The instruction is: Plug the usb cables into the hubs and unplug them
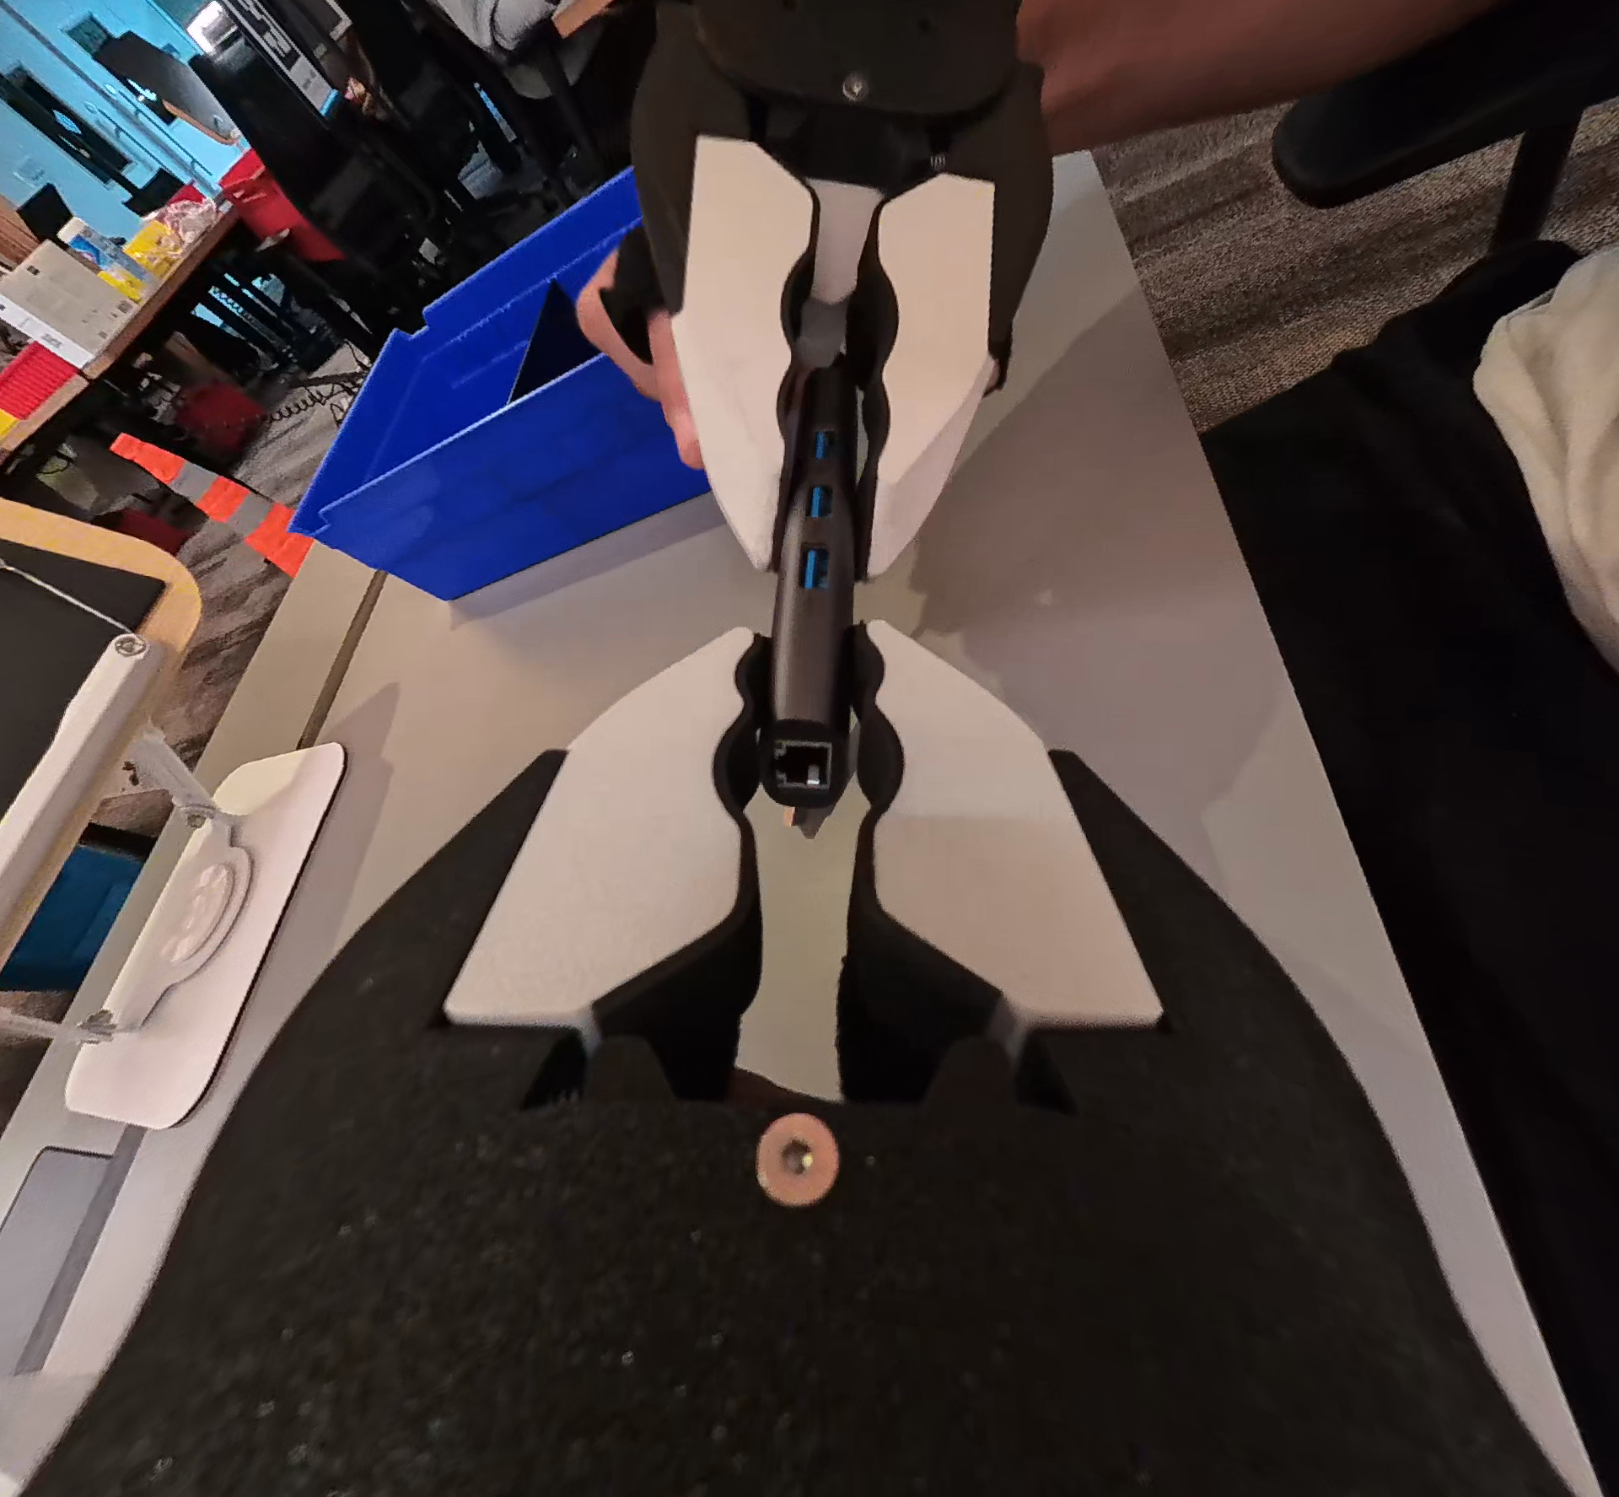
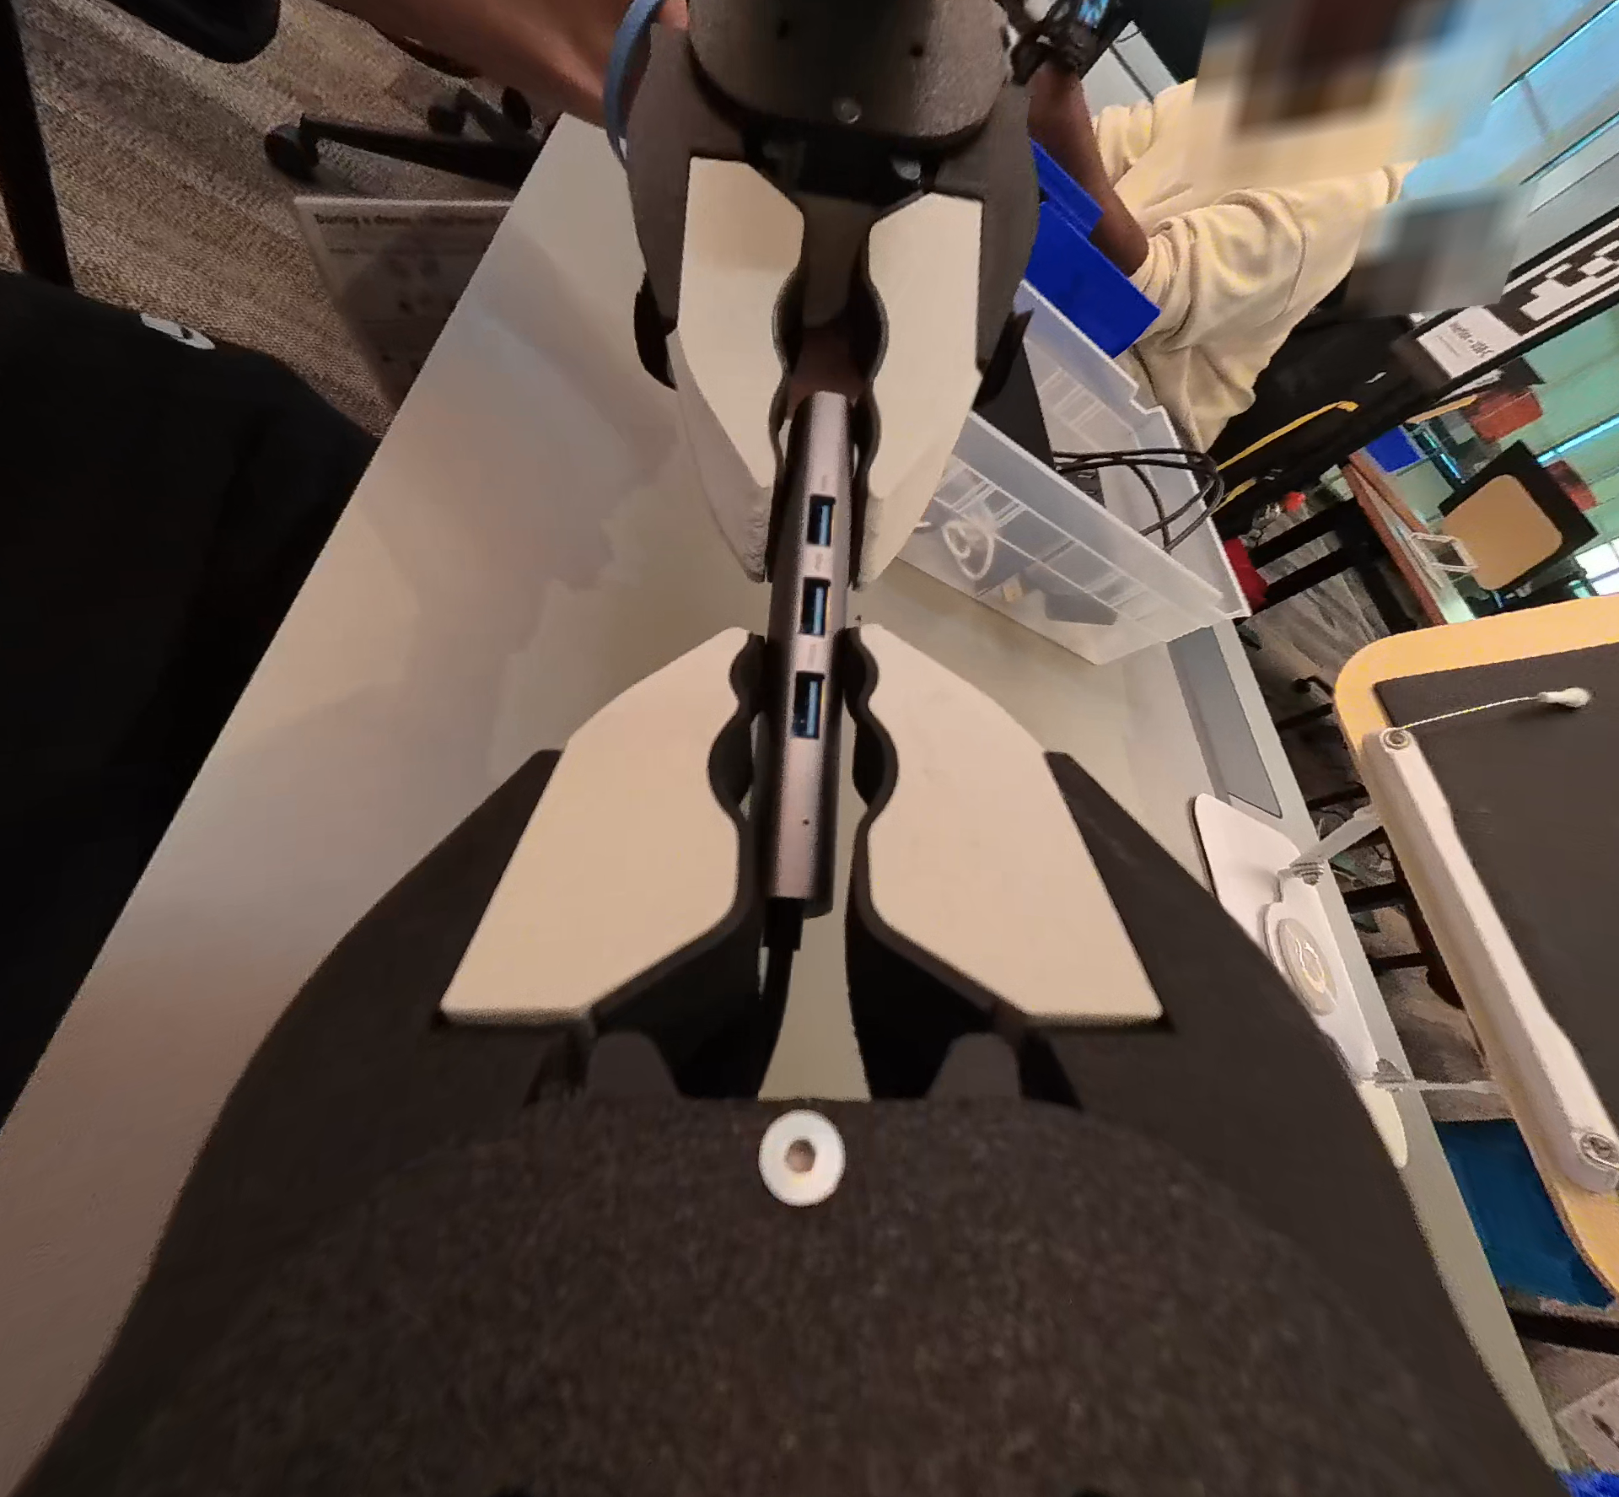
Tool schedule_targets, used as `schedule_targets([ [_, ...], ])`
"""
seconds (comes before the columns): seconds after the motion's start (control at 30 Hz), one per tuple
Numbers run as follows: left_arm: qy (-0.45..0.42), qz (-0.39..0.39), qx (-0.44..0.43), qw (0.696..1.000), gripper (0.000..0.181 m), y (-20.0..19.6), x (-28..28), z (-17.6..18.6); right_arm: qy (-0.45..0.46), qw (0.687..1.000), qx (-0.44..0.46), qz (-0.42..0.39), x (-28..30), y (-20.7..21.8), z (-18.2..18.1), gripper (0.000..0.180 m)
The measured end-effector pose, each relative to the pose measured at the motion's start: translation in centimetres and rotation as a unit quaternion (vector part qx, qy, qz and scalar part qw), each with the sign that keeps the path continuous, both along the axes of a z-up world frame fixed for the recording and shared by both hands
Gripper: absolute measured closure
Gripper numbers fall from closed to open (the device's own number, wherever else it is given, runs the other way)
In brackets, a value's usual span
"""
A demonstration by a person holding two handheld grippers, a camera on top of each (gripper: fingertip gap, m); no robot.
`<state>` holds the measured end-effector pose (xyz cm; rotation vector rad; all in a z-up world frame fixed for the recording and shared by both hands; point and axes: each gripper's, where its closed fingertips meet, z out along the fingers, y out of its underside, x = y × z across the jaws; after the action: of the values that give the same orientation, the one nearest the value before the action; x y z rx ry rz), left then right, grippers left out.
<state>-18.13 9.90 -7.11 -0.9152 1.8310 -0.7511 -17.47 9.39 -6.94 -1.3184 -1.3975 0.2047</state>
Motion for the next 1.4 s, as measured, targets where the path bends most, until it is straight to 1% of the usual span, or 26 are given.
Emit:
schedule_targets([
  [0.1,-0.010,-0.009,-0.014,1.000,0.164,-0.4,0.0,0.7,-0.004,1.000,-0.011,0.003,0.3,0.1,-0.5,0.160],
  [0.2,-0.020,-0.019,-0.030,0.999,0.164,-0.8,0.0,1.2,0.037,0.999,-0.022,0.027,-0.2,-0.6,0.6,0.161],
  [0.33,-0.018,-0.022,-0.032,0.999,0.164,-0.9,0.0,0.9,0.036,0.999,-0.026,0.030,-0.1,-0.7,0.6,0.162],
  [0.4,-0.021,-0.019,-0.039,0.999,0.164,-0.8,0.1,0.7,0.038,0.998,-0.044,0.023,-0.1,-0.6,0.6,0.162],
  [0.43,-0.020,-0.012,-0.046,0.999,0.164,-0.6,0.3,0.6,0.033,0.998,-0.046,0.017,0.1,-0.5,0.6,0.162],
  [0.5,-0.018,0.019,-0.062,0.998,0.161,0.3,0.7,0.5,0.016,1.000,-0.007,-0.002,0.6,0.3,0.6,0.162],
  [0.57,-0.018,0.083,-0.081,0.993,0.155,2.4,1.0,0.4,0.000,0.999,0.032,-0.035,1.2,1.9,0.7,0.162],
  [0.6,-0.023,0.133,-0.090,0.987,0.151,3.9,1.0,0.5,-0.014,0.997,0.052,-0.055,1.6,2.9,0.7,0.162],
  [0.67,-0.033,0.242,-0.105,0.964,0.152,7.0,-0.2,0.9,-0.051,0.988,0.097,-0.109,2.9,5.9,0.9,0.162],
  [0.73,-0.042,0.320,-0.136,0.937,0.153,8.2,-2.3,1.0,-0.087,0.978,0.121,-0.147,4.0,9.2,0.7,0.162],
  [0.8,-0.046,0.374,-0.168,0.911,0.155,7.7,-4.7,0.2,-0.114,0.961,0.159,-0.193,4.9,12.8,0.6,0.162],
  [0.9,-0.055,0.412,-0.204,0.886,0.159,5.2,-8.3,-1.7,-0.160,0.938,0.207,-0.229,5.2,17.3,-0.3,0.163],
  [1.0,-0.073,0.447,-0.234,0.861,0.162,3.2,-11.7,-3.5,-0.170,0.935,0.210,-0.230,4.8,19.4,-3.0,0.163],
  [1.1,-0.086,0.475,-0.266,0.834,0.158,2.3,-14.3,-5.4,-0.153,0.937,0.221,-0.224,4.7,19.4,-5.5,0.163],
  [1.17,-0.046,0.492,-0.287,0.821,0.149,2.2,-15.5,-7.3,-0.142,0.936,0.234,-0.222,4.9,19.1,-6.9,0.163],
  [1.2,-0.028,0.504,-0.293,0.812,0.145,2.5,-16.0,-7.9,-0.155,0.936,0.234,-0.211,4.9,19.0,-7.4,0.163],
  [1.27,-0.022,0.527,-0.317,0.788,0.139,3.4,-16.7,-8.7,-0.129,0.933,0.258,-0.216,4.9,18.9,-5.8,0.163],
  [1.33,-0.013,0.531,-0.347,0.773,0.134,3.9,-16.8,-9.5,-0.103,0.942,0.238,-0.214,4.9,19.1,-5.8,0.163],
  [1.4,-0.016,0.541,-0.371,0.754,0.131,4.5,-16.8,-9.8,-0.105,0.941,0.238,-0.215,5.0,19.1,-5.9,0.163],
])
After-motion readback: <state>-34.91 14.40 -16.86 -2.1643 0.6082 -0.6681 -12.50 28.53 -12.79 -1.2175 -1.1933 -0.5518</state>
